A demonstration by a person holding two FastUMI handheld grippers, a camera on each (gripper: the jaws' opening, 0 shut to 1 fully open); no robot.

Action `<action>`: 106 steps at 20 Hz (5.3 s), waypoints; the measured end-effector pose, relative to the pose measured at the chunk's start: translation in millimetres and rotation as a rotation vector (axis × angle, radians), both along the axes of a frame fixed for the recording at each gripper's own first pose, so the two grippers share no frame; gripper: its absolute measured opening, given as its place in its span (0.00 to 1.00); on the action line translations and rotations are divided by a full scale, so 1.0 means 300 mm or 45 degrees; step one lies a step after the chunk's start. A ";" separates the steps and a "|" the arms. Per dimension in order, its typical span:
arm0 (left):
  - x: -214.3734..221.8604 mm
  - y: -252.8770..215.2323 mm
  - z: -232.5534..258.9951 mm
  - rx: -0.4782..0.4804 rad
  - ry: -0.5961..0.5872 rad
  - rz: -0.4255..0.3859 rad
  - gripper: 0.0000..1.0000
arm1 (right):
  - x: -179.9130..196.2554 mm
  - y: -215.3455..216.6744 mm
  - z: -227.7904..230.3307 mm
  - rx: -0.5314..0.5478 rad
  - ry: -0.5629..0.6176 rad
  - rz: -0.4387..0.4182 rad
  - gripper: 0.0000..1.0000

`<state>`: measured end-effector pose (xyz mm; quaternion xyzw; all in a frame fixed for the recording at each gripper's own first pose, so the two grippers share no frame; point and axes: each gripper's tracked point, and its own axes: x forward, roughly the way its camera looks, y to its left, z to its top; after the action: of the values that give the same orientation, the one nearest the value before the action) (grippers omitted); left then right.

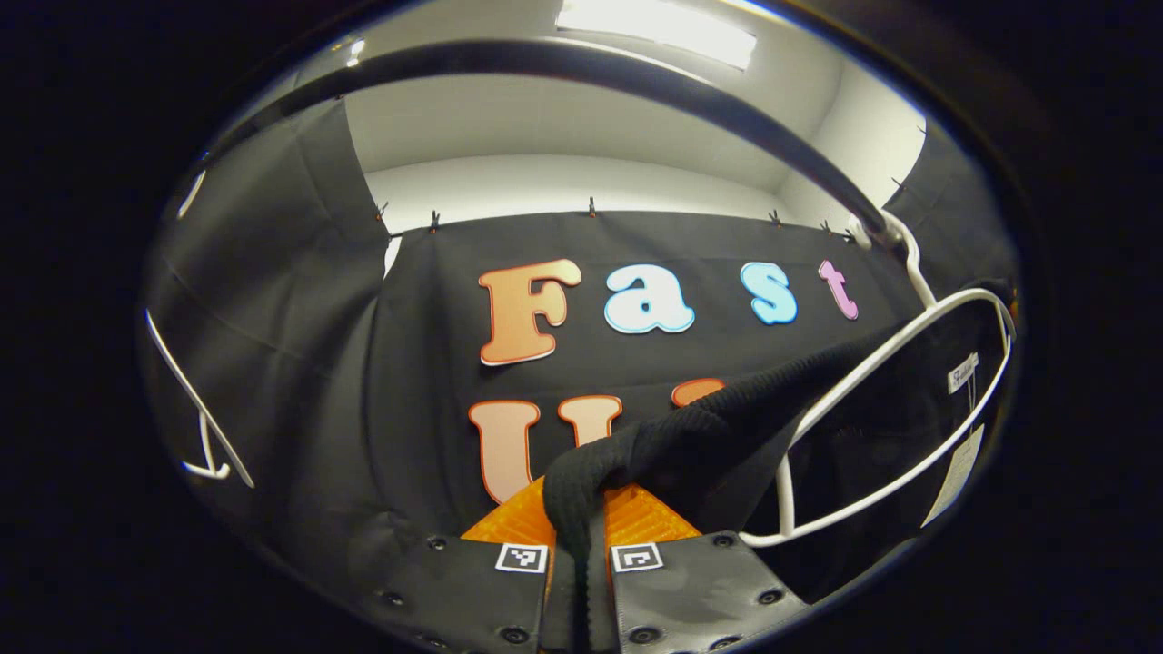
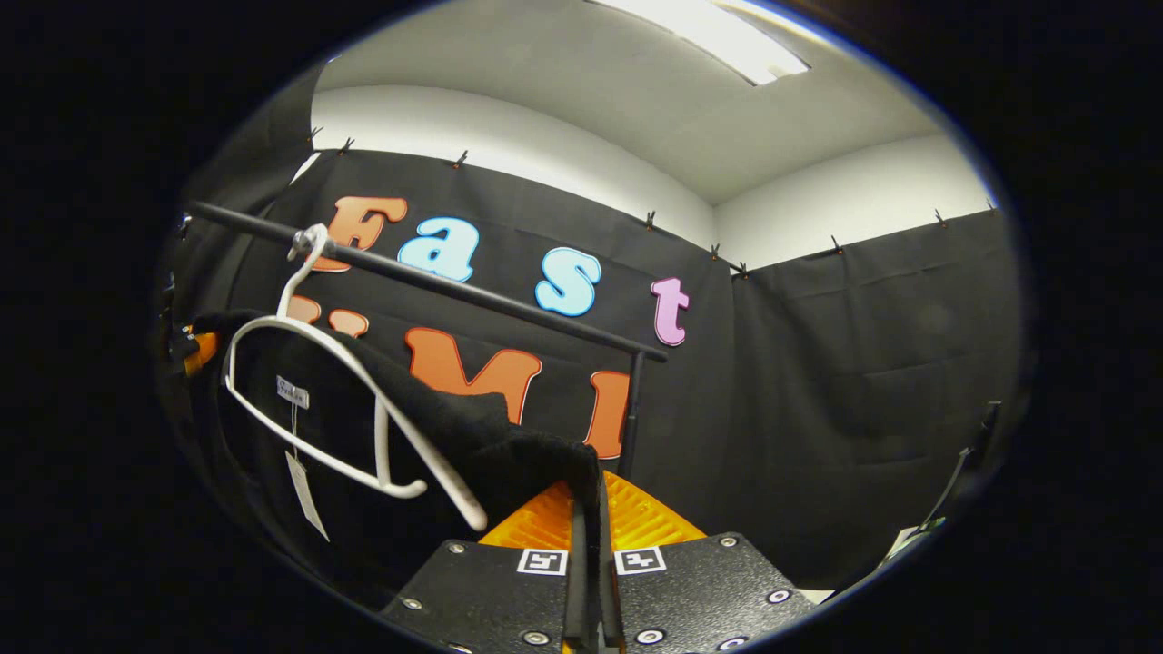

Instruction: Grasp the clothes on the hanger with both hands and then place them into the laundry hamper below.

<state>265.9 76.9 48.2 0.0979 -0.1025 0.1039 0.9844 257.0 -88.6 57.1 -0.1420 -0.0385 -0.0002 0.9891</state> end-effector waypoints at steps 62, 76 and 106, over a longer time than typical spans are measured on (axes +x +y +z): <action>-1.040 -0.228 -1.267 -0.395 1.270 -0.101 0.12 | -0.925 0.467 -1.362 0.093 1.095 0.254 0.09; -1.054 -0.220 -1.294 -0.423 1.315 -0.060 0.66 | -1.010 0.467 -1.472 0.038 1.237 0.218 0.37; -0.969 -0.113 -0.893 -0.394 0.930 0.002 0.93 | -0.895 0.423 -1.006 0.193 0.915 0.177 0.92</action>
<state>-24.9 42.9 -219.8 -0.0211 0.2713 0.0773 0.9591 -11.4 38.2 -244.6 -0.0564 0.3018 0.1141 0.9448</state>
